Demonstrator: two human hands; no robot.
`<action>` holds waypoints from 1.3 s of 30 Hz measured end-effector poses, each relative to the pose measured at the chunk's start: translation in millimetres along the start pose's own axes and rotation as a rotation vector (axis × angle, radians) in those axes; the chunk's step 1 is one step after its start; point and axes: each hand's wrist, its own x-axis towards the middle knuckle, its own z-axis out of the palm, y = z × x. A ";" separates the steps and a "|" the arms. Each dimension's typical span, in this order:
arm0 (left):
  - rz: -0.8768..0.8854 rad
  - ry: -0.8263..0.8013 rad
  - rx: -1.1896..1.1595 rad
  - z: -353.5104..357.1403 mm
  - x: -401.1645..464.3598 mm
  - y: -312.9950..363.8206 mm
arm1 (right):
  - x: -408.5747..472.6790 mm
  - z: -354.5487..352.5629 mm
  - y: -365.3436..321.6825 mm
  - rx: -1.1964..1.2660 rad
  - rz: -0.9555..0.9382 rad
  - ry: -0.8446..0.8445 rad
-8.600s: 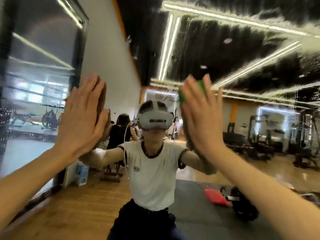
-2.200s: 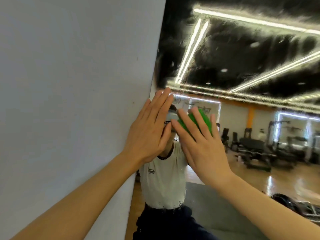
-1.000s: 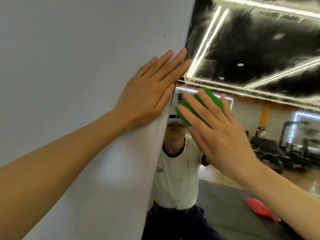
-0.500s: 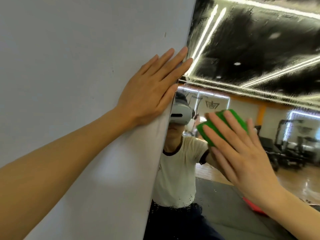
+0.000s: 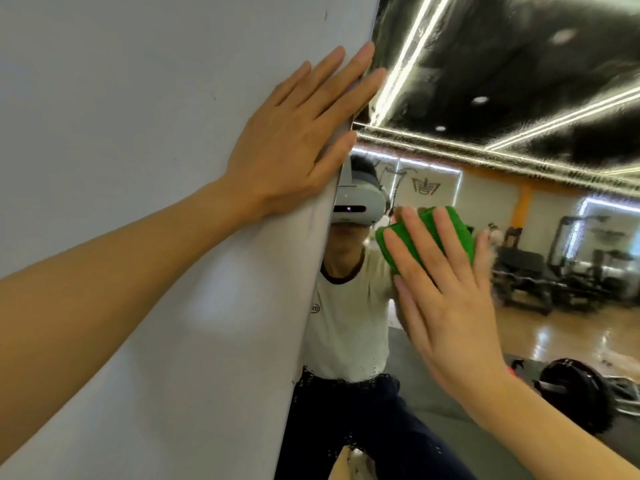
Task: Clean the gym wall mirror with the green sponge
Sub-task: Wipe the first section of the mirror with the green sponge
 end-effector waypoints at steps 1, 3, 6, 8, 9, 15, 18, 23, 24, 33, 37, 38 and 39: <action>0.004 0.002 0.001 0.4 0.5 0.7 | 3.6 8.7 -15.6 0.008 0.006 0.003; 0.006 0.003 -0.001 0.8 1.1 1.4 | 8.2 23.5 -41.0 0.007 -0.111 -0.031; 0.004 0.004 0.000 1.7 2.5 1.9 | -2.0 17.9 -21.0 -0.024 -0.260 -0.118; 0.002 0.003 -0.005 1.5 3.8 3.1 | -14.7 0.2 5.5 -0.061 -0.251 -0.148; 0.003 0.001 -0.006 1.5 4.1 3.5 | -17.3 -7.5 14.3 -0.070 -0.223 -0.148; 0.017 0.003 0.017 2.0 2.9 3.9 | 29.1 13.2 -24.8 -0.017 0.010 0.016; 0.010 0.006 0.021 1.9 2.7 2.4 | -18.4 27.0 -49.5 -0.023 -0.134 -0.091; -0.022 0.002 0.017 3.3 0.6 1.5 | -32.2 17.0 -45.0 -0.039 -0.291 -0.195; -0.014 0.005 0.020 3.4 0.7 1.0 | -8.7 18.2 -40.6 -0.040 -0.222 -0.138; -0.017 -0.067 0.029 -4.5 1.0 3.4 | -80.0 20.4 -75.0 -0.037 -0.325 -0.305; -0.024 -0.087 -0.010 -9.4 -4.2 11.6 | -23.9 16.2 -45.9 -0.055 -0.178 -0.174; -0.054 -0.064 -0.049 -9.8 -12.7 20.9 | 0.9 14.3 -36.2 -0.051 -0.065 -0.092; -0.094 -0.037 -0.094 -9.4 -26.0 33.9 | 20.4 11.8 -29.3 -0.042 0.026 -0.034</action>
